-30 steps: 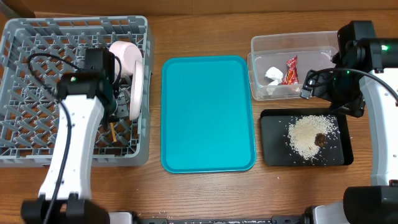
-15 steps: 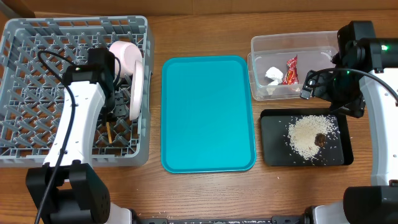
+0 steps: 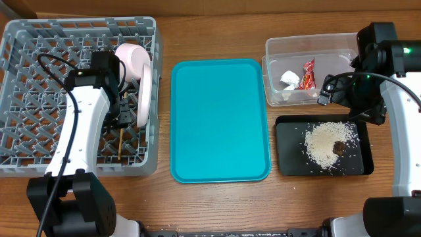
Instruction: Sort waste into correct bins and load items into the dishwasher
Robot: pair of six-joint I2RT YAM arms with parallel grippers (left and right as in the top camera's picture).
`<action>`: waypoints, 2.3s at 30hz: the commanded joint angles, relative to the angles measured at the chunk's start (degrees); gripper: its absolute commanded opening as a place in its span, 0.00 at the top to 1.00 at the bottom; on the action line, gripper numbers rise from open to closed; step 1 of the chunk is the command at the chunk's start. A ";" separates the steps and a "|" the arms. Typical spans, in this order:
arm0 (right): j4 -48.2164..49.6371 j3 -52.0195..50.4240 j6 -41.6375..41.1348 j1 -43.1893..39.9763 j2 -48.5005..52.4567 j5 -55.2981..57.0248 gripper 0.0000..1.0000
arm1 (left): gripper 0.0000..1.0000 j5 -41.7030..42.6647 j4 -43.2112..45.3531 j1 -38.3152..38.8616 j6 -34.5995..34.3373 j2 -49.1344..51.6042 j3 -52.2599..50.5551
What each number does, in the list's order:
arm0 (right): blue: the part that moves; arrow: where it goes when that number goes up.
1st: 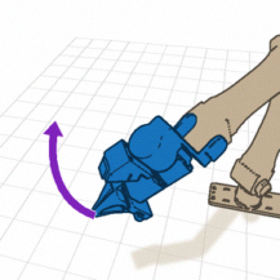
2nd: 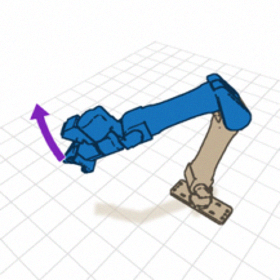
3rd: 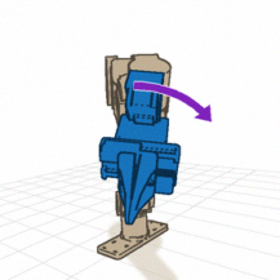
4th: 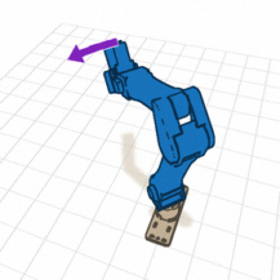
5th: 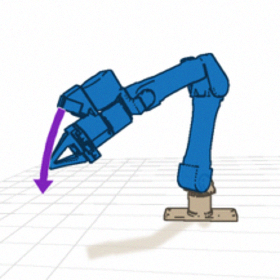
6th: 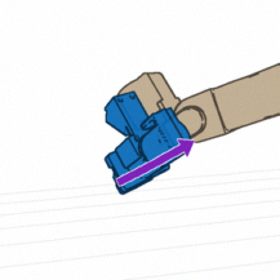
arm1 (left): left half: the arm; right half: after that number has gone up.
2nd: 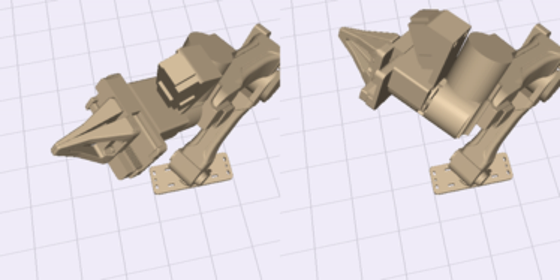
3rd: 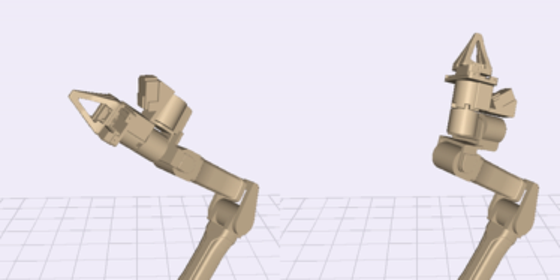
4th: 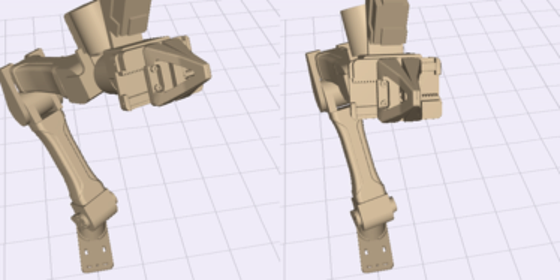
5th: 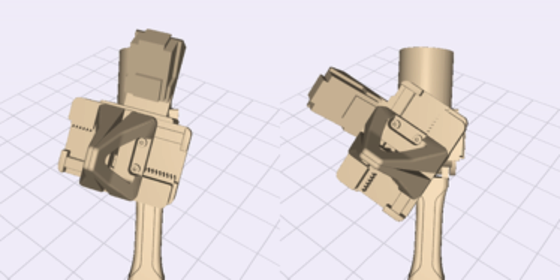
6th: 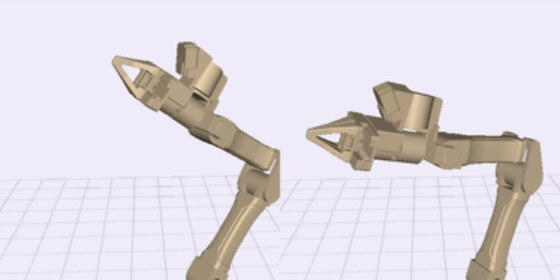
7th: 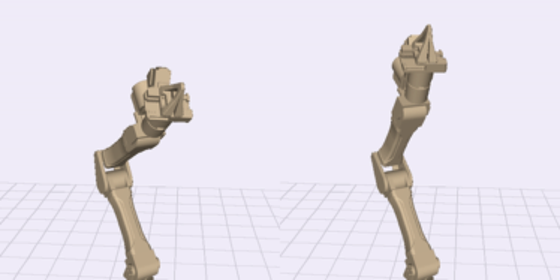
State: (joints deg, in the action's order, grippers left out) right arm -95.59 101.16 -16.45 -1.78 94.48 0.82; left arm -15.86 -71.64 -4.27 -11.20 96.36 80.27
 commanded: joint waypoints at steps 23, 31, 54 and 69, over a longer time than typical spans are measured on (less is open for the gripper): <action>14.36 0.13 9.73 4.66 -0.46 -10.29 0.00 | 0.00 19.89 -10.88 -0.22 2.40 -15.34 10.75; 15.23 -3.87 6.38 4.74 -6.80 -6.84 0.00 | 0.00 19.78 -9.94 -0.22 3.13 -30.16 4.59; 31.65 -38.01 6.82 5.35 -50.66 -4.74 0.00 | 0.00 21.81 -2.99 -0.22 -0.15 -66.79 -20.33; 31.63 -38.01 6.82 5.35 -49.83 -4.74 0.00 | 0.00 21.86 -4.85 -0.22 -0.17 -66.79 -20.33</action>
State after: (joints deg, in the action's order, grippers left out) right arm -64.14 63.40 -9.41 3.16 44.84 -4.43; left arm 5.41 -76.53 -4.27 -10.57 30.00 60.23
